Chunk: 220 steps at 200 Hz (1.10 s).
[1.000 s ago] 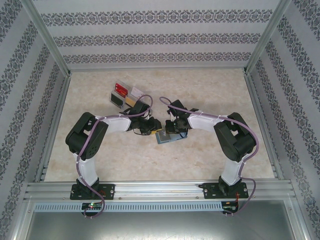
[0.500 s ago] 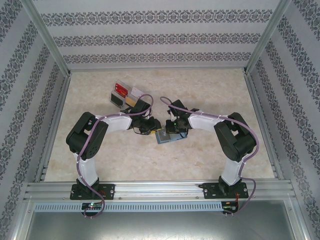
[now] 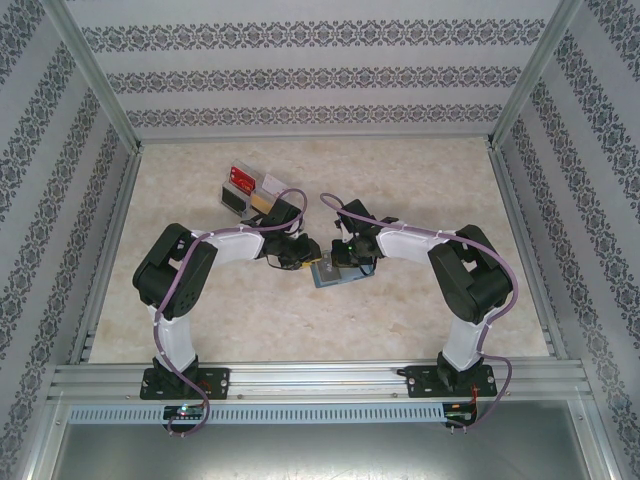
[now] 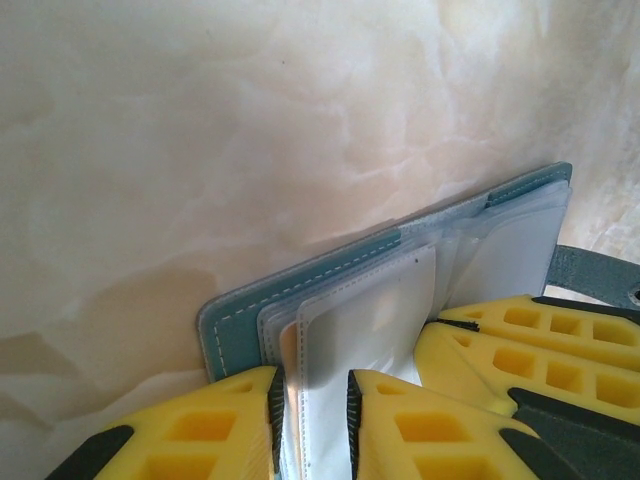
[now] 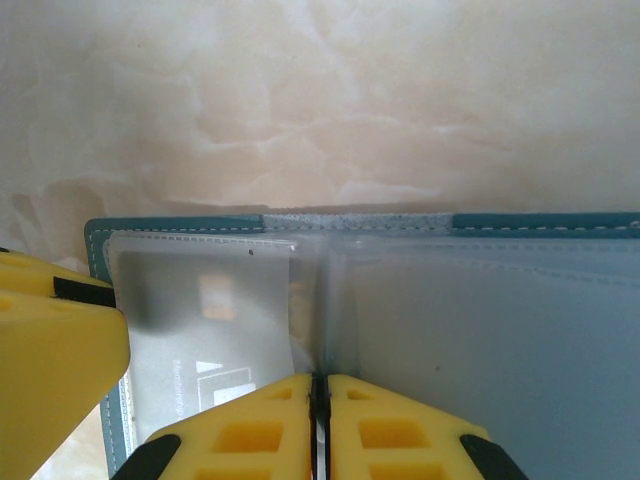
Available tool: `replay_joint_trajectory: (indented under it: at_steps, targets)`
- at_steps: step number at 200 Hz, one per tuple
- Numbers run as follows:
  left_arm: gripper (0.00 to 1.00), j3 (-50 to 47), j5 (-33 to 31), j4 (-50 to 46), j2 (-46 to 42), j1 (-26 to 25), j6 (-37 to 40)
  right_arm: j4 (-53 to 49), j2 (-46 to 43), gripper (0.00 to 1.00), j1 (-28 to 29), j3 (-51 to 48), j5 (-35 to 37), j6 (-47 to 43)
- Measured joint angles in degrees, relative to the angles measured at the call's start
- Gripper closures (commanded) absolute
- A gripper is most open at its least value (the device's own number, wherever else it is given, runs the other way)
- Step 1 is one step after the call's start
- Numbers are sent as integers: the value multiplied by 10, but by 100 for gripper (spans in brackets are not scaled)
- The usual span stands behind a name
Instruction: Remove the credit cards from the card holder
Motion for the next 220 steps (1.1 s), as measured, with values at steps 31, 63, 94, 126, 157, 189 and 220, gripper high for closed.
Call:
replay_joint_trajectory:
  at_steps: [31,63,94,126,157,189,220]
  targets:
    - [75,0,0,0,0,0,5,2,0,89,0,-2,0,0]
    - [77,0,-5,-3,0,0,9,4,-2,91,0,-4,0,1]
    - [77,0,-18,-8,-6,-1,15,4,-2,91,-3,-4,-2,2]
    - [76,0,-22,-7,-11,-1,17,5,-2,92,-4,-5,-2,2]
    - [73,0,-21,-7,-11,-1,17,9,-3,92,-4,-7,-2,2]
    - [73,13,-19,-11,-8,-2,20,9,-3,92,-4,-7,-2,4]
    - [73,33,-19,-14,0,-4,22,9,-3,92,-4,-7,-3,4]
